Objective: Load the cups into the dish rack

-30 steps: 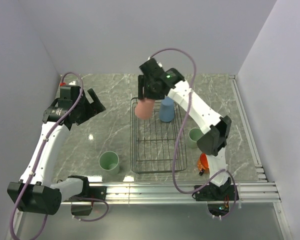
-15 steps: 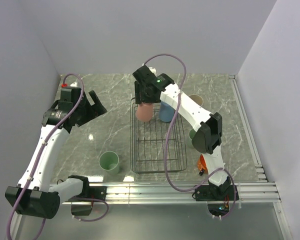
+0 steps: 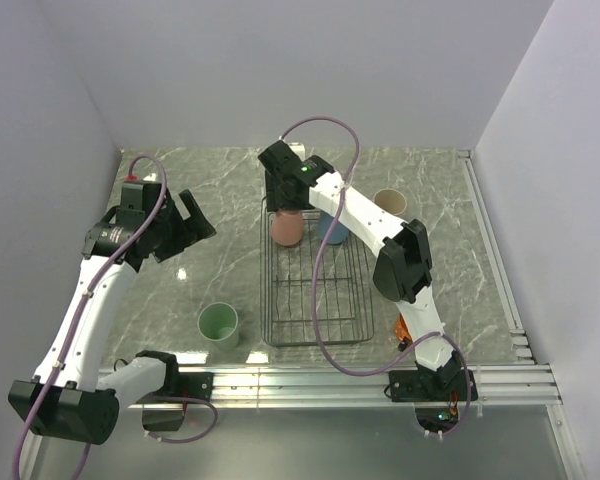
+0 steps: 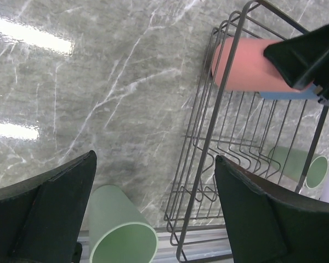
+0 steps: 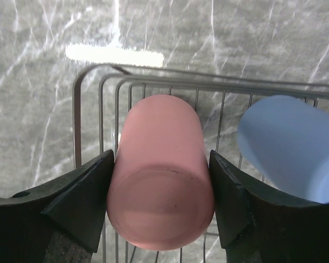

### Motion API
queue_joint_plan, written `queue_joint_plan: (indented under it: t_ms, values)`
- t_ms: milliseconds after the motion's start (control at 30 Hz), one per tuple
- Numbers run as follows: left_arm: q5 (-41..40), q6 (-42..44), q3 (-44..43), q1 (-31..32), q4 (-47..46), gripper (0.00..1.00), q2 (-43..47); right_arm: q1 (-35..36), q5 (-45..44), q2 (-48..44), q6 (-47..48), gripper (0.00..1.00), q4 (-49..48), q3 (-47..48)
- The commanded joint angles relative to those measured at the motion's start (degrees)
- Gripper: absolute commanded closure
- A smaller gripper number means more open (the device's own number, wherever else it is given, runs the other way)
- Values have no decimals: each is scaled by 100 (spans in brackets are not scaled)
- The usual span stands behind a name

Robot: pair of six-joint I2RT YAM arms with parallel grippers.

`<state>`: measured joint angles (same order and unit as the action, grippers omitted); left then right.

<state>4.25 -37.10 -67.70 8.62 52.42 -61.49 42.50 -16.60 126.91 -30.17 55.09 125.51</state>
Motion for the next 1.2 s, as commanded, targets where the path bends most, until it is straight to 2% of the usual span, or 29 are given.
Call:
queue_joint_plan:
  t_ms: [0, 133, 233, 300, 333, 367, 400, 467, 633, 733, 800, 1167]
  values:
    - [164, -34, -6, 25, 75, 6, 147, 30, -291, 9, -85, 100, -323, 88]
    - [41, -34, -120, 25, 198, 7, 182, 39, 8, -70, -59, 100, -736, -281]
    - [67, -51, -155, 25, 242, 7, 190, 56, -19, 17, -85, 100, -755, -160]
    - [111, -60, -147, 25, 251, 7, 199, 48, -36, 105, -68, 84, -693, -63]
    - [111, -60, -156, 25, 259, 7, 217, 56, -54, 175, -68, 73, -649, 42]
    - [102, -60, -156, 25, 268, 7, 226, 57, -45, 193, -59, 54, -579, 69]
    - [85, -52, -156, 25, 277, 7, 234, 48, -62, 194, -59, 47, -570, 70]
    - [67, -52, -164, 25, 295, 7, 252, 57, -63, 141, -68, 37, -613, -35]
    - [41, -51, -156, 25, 277, 7, 270, 83, -325, -44, -59, 28, -491, -98]
    - [67, -60, -121, 25, 242, 7, 270, 109, -580, -149, 11, 17, -307, -62]
    - [67, -52, -120, 25, 233, 7, 278, 109, -651, -228, 46, 5, -280, -71]
    - [-83, -16, 81, 25, 505, 7, 480, 136, -248, -1203, 91, 2, -297, 34]
